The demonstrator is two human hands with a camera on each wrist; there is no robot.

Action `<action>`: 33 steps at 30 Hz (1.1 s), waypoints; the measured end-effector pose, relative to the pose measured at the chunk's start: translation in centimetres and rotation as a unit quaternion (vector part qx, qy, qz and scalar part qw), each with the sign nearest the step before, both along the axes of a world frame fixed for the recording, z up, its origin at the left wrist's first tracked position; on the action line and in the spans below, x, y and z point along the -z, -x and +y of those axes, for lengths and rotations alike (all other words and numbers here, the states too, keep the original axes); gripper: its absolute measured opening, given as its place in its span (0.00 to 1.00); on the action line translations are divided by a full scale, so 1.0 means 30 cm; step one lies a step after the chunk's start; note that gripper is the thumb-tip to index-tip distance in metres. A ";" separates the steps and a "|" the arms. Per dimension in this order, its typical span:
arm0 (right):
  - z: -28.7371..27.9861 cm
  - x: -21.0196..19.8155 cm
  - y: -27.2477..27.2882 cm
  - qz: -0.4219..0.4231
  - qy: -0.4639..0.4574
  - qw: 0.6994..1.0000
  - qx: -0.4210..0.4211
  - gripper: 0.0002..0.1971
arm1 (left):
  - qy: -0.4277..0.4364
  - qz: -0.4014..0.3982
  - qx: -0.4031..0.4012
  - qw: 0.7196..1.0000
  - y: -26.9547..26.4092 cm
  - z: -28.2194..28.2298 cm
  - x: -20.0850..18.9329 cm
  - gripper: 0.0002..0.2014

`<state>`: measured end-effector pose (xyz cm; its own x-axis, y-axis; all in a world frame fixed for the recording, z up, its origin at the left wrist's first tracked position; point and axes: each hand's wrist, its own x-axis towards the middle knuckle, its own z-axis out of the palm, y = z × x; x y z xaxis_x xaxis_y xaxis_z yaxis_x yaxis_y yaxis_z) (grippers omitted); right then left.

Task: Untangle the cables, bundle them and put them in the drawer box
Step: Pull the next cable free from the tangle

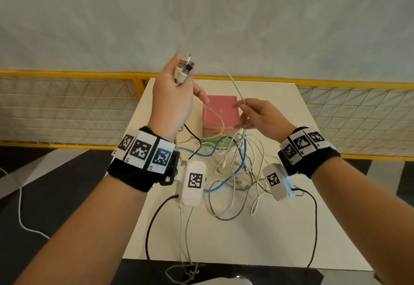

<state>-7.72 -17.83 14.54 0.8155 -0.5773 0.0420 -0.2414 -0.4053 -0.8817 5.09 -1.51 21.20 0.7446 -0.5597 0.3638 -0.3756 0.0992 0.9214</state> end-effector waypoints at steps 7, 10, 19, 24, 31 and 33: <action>0.061 -0.091 -0.035 -0.109 -0.025 0.994 0.003 0.04 | -0.092 -0.095 0.151 0.980 0.055 -0.029 0.025 0.32; 0.081 -0.099 -0.036 -0.132 0.026 0.989 -0.061 0.06 | -0.255 -0.189 0.124 0.940 0.052 -0.049 0.035 0.13; 0.031 0.120 0.004 0.080 0.160 0.984 0.022 0.10 | -0.173 -0.116 0.069 0.976 0.042 -0.062 0.039 0.15; 0.017 0.181 0.013 0.145 0.123 0.982 -0.021 0.11 | -0.177 -0.076 0.060 0.979 0.030 -0.058 0.063 0.18; 0.079 0.141 -0.017 -0.035 -0.124 0.990 0.050 0.05 | -0.204 -0.070 0.030 0.976 0.004 -0.055 0.092 0.11; 0.081 0.132 -0.024 -0.038 -0.125 0.991 0.040 0.04 | -0.209 -0.065 0.024 0.975 0.002 -0.051 0.093 0.11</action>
<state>-7.00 -15.39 10.58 0.7664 -0.6402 -0.0519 -0.1940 -0.1537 -0.9689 5.02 -3.04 18.42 0.6767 -0.7124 0.1858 -0.4960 -0.2546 0.8302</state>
